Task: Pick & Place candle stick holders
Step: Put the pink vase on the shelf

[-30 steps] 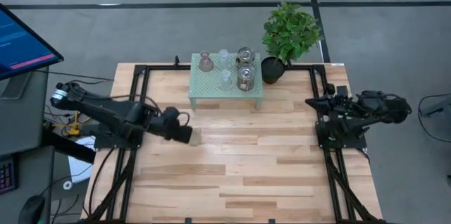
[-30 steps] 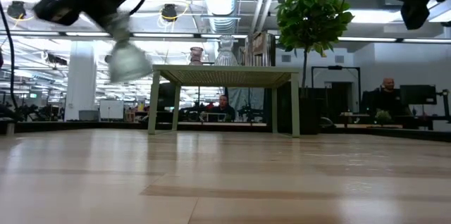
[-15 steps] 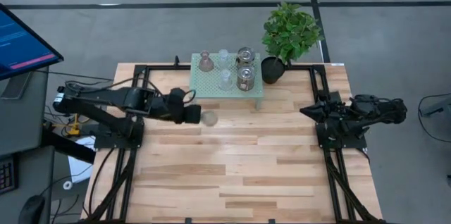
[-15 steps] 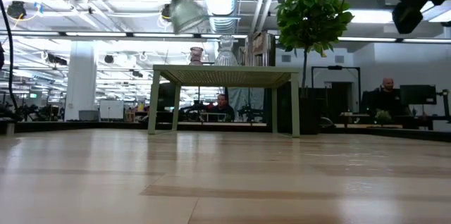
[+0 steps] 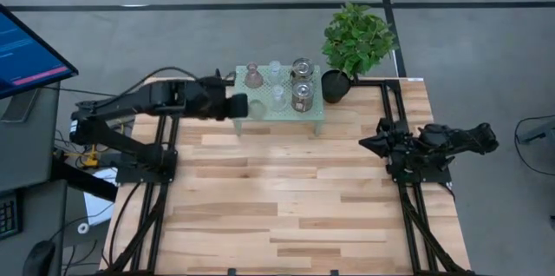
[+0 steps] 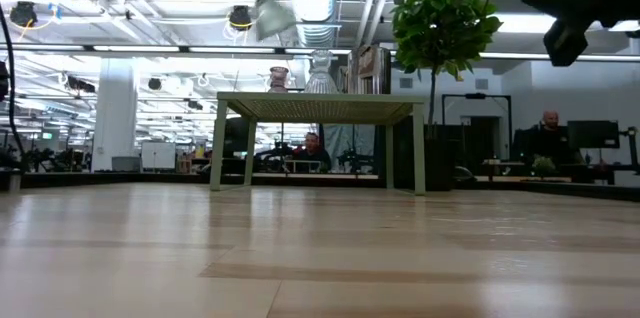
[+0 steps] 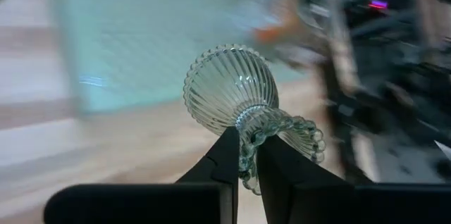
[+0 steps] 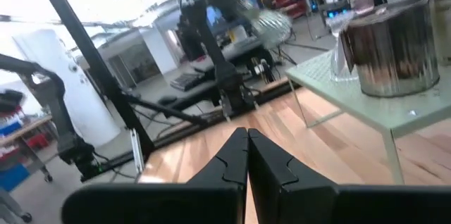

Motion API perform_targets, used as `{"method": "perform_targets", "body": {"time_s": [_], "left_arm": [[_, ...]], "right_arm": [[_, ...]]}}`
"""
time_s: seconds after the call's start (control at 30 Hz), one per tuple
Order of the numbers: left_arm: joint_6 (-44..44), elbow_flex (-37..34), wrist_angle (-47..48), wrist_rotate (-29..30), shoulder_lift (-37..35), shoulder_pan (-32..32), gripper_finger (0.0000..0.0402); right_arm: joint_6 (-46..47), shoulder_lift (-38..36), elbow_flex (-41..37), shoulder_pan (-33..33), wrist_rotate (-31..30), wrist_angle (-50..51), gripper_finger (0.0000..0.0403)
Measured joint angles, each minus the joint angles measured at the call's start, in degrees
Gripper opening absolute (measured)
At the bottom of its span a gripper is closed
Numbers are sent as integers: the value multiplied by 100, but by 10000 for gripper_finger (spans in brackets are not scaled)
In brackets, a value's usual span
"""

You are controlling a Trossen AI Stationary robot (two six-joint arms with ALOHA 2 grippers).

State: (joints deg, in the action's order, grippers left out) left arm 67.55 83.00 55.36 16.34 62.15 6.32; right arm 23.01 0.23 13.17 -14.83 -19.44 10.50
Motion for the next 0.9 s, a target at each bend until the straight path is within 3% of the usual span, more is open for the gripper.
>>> {"method": "perform_targets", "body": {"time_s": [0.1, 0.37, 0.63, 0.9], "left_arm": [[-191, -9, 428, -29, -20, 440, 27], [-839, -12, 461, -597, 204, 1392, 27], [-1183, -13, 442, -1785, 740, 1848, 27], [-1255, -13, 419, -1938, 856, 2059, 27]], "right_arm": [[0, 0, -44, 0, -5, 34, 0], [-381, 0, -37, 0, -9, 39, 0], [-409, 0, -37, 0, -9, 99, 0], [-407, 0, -37, 0, -9, 102, 0]]}}
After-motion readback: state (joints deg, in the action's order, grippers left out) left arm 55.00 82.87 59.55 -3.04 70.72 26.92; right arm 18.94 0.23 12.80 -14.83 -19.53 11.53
